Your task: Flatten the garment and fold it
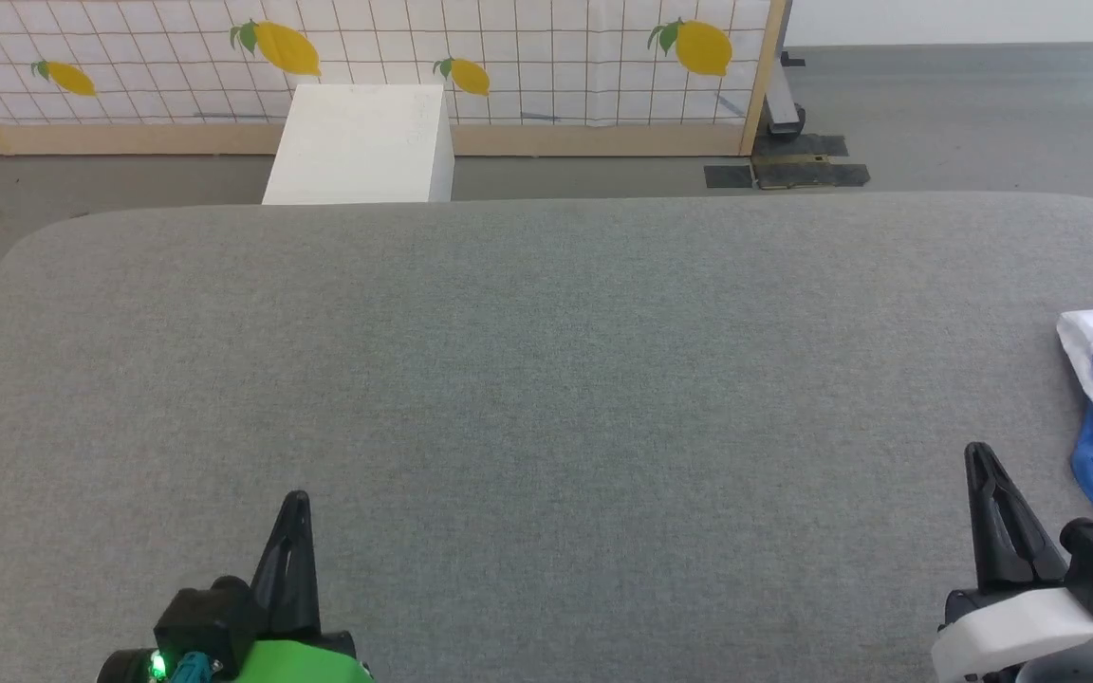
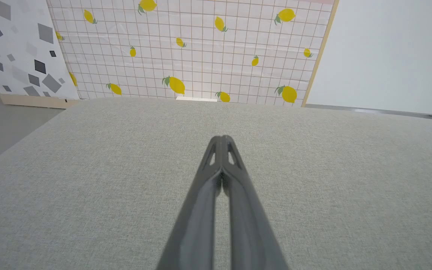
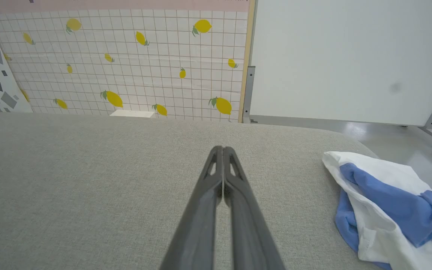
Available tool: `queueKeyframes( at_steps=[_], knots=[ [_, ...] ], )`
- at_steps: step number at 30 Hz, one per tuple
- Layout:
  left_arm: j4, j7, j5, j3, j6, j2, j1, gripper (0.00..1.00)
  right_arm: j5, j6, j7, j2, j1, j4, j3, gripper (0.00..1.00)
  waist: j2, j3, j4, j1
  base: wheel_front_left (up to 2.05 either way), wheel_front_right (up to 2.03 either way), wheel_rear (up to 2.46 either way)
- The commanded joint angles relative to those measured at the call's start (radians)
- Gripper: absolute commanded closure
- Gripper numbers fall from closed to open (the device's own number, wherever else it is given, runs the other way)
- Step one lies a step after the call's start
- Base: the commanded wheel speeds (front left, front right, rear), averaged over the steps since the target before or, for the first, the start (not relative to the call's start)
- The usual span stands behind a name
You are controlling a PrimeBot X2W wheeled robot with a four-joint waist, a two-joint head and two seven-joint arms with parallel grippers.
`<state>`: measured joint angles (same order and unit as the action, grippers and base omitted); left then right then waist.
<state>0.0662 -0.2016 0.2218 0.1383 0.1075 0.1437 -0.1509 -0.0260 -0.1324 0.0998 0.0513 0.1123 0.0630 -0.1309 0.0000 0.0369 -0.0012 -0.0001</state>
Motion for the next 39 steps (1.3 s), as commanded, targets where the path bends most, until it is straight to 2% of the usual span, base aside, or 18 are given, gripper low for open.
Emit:
queueKeyframes(
  at_steps=[1,39],
  knots=[
    [-0.006,0.005,-0.01,-0.007,-0.006,-0.008,0.023,1.0,0.005,0.0,-0.005,0.0,-0.019,-0.005,0.006,1.0,0.0,-0.001,0.0,0.0001,0.0,0.0,0.0],
    [-0.03,0.082,-0.093,-0.059,-0.046,-0.042,0.073,1.0,0.013,0.001,-0.042,-0.001,-0.056,-0.028,0.055,1.0,0.0,-0.015,0.0,0.0001,0.0,0.0,0.0]
  ],
)
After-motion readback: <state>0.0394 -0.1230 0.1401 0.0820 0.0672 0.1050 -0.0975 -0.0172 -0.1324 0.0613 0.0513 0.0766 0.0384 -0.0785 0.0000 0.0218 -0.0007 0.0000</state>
